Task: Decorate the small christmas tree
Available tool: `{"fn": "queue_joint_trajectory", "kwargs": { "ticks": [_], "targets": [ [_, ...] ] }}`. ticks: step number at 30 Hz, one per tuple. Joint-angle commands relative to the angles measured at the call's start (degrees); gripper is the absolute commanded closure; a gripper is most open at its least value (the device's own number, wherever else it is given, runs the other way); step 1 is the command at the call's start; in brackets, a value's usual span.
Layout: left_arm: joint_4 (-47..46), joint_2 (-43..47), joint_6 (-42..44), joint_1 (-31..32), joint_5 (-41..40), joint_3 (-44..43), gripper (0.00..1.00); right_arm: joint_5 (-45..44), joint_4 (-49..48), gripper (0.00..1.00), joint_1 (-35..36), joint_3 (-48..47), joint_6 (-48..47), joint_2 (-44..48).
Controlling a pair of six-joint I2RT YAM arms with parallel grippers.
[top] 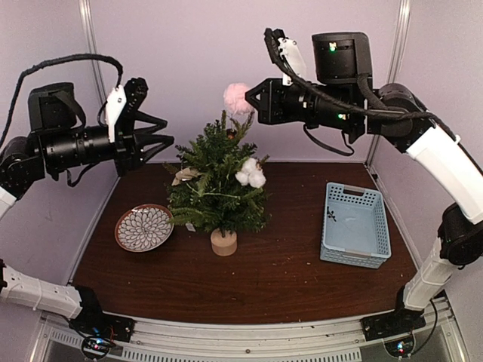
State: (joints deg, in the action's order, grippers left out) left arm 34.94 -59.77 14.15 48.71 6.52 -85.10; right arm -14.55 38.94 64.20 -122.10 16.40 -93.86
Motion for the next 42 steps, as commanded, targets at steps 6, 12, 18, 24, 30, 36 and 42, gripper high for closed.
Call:
{"fn": "queue_joint_trajectory", "kwargs": {
  "ticks": [6, 12, 18, 24, 30, 36, 42],
  "targets": [
    [-17.64, -0.8, 13.62, 8.2, -7.45, 6.57, 0.62, 1.68, -3.47, 1.0, 1.06, -7.41, -0.39, -5.05],
    [-24.02, -2.92, 13.12, 8.33, -7.45, 8.75, 0.64, 3.52, -3.3, 1.0, 1.24, -10.46, 1.01, -7.1],
    [-28.49, -5.16, 11.82, 8.27, -9.13, 8.82, 0.66, 5.05, -2.98, 1.0, 1.45, -11.52, 2.48, -8.17],
    [-30.72, -6.06, 10.8, 8.33, -10.85, 8.88, 0.67, 5.48, -2.78, 1.0, 1.68, -10.77, 2.23, -7.79],
    [-31.23, -6.85, 10.0, 8.25, -10.42, 7.96, 0.67, 5.88, -3.7, 1.0, 1.67, -8.65, 2.85, -7.03],
    [-32.23, -7.82, 9.09, 8.25, -10.96, 7.58, 0.69, 6.57, -4.49, 1.0, 1.76, -7.45, 3.36, -6.53],
    [-32.04, -9.16, 8.44, 8.23, -10.85, 6.83, 0.75, 6.99, -5.23, 1.0, 1.74, -6.35, 3.72, -5.94]
  ]
}}
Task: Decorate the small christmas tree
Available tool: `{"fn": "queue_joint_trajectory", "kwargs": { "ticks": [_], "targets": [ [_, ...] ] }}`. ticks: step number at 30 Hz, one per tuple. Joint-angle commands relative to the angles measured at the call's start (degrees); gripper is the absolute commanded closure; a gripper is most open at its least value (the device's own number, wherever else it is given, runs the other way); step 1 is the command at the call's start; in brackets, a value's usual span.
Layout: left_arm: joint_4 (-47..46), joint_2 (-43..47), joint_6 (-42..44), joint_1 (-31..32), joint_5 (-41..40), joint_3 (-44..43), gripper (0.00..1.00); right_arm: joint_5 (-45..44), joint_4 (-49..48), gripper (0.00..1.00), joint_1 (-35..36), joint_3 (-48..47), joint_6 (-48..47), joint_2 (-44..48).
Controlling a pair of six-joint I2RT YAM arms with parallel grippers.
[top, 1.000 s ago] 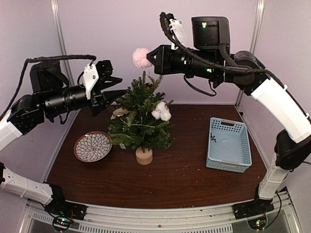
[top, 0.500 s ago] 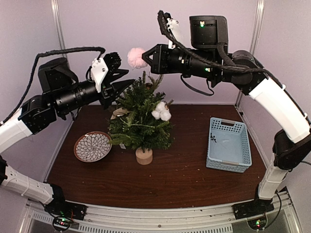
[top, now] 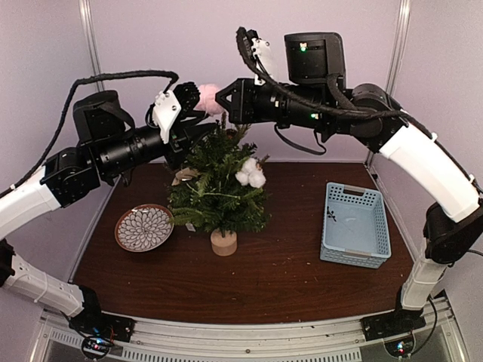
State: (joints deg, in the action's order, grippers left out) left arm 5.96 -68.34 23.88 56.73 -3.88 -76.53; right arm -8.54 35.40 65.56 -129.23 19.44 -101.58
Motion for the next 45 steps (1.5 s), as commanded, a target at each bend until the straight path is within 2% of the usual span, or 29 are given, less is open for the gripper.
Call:
{"fn": "queue_joint_trajectory", "kwargs": {
  "ticks": [1, 8, 15, 20, 29, 35, 45],
  "targets": [
    [-3.12, -0.43, -1.41, 0.23, -0.62, -1.51, 0.77, 0.95, -1.78, 1.0, 0.36, 1.0, 0.69, 1.97],
    [-2.21, 2.62, -3.51, 0.22, -3.88, 0.07, 1.0, -0.05, -2.49, 1.0, 0.41, 2.69, 0.3, 3.3],
    [3.56, 6.96, -6.5, 0.31, -6.4, 0.81, 1.0, -0.91, -2.41, 1.0, 0.66, 3.4, -0.4, 3.32],
    [7.98, 9.45, -8.51, 0.22, -10.11, 1.29, 1.0, -4.3, 1.4, 1.0, 2.55, 0.05, -4.74, 1.24],
    [15.18, 9.49, -10.98, 0.24, -14.81, 0.68, 1.0, -18.81, 11.33, 1.0, 9.41, -11.61, -19.71, -5.54],
    [18.03, 7.72, -10.73, 0.22, -15.6, -0.9, 1.0, -27.39, 13.27, 1.0, 12.39, -14.25, -28.79, -8.48],
    [19.65, 6.48, -12.27, 0.22, -15.66, -0.81, 1.0, -33.85, 14.44, 1.0, 13.28, -13.38, -32.54, -9.48]
  ]
}}
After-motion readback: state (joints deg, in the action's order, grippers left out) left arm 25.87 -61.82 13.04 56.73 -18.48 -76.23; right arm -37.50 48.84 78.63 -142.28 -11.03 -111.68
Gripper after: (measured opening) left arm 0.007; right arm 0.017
